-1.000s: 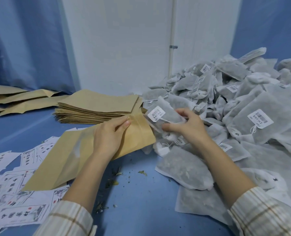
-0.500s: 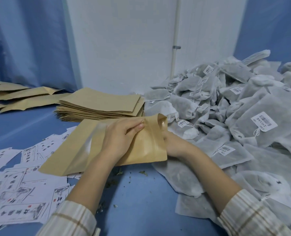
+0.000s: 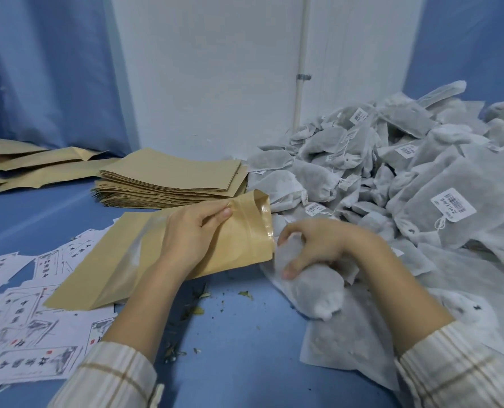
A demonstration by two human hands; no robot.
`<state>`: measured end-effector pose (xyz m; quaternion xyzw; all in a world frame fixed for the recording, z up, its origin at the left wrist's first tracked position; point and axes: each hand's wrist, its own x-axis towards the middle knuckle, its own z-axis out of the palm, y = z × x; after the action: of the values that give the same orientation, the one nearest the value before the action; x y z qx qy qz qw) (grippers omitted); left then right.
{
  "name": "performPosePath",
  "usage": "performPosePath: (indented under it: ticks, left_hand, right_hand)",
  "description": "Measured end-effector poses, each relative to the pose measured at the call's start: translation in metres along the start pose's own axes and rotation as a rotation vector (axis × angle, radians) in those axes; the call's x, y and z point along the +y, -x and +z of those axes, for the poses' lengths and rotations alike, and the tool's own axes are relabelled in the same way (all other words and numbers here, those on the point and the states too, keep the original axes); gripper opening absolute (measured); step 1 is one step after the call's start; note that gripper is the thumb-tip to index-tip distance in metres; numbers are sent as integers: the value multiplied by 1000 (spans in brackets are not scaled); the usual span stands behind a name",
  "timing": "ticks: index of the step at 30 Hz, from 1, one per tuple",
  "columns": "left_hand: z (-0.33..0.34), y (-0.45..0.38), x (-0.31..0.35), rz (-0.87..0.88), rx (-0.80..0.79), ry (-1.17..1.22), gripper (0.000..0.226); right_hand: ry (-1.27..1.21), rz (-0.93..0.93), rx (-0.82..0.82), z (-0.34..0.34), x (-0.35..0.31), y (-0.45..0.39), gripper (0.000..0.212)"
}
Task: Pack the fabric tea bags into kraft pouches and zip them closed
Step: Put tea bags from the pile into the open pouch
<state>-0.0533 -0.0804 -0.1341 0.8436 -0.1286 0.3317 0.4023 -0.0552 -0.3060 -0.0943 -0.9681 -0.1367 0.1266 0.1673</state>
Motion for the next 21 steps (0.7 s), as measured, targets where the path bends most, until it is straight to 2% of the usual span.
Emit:
performPosePath:
  ticks: [2, 4, 6, 8, 11, 13, 16, 19, 21]
  left_hand:
    - [-1, -1, -1, -1, 15, -24, 21]
    - [-2, -1, -1, -13, 17, -38, 21]
    - [-1, 0, -1, -20, 8, -47, 21]
    - [1, 1, 1, -14, 14, -48, 21]
    - [7, 1, 6, -22, 61, -52, 22]
    - [8, 1, 9, -18, 86, -48, 22]
    - [7, 4, 13, 3, 66, -49, 19]
    - [5, 6, 22, 45, -12, 2, 18]
    - [9, 7, 32, 154, -104, 18, 19]
  right_hand:
    - [-175, -48, 267, -6, 13, -2, 53]
    - [-534, -36, 499, -11, 22, -3, 50]
    - [-883, 0, 643, -11, 29, -6, 53]
    - [-1147, 14, 663, -6, 26, -11, 53]
    - [-1352, -23, 549, 17, 1, -20, 43]
    - [-1175, -33, 515, 33, -18, -27, 31]
    - [-763, -65, 413, 40, -30, -30, 40]
    - [-686, -126, 259, 38, -29, -22, 20]
    - [-670, -144, 227, 41, -25, -22, 18]
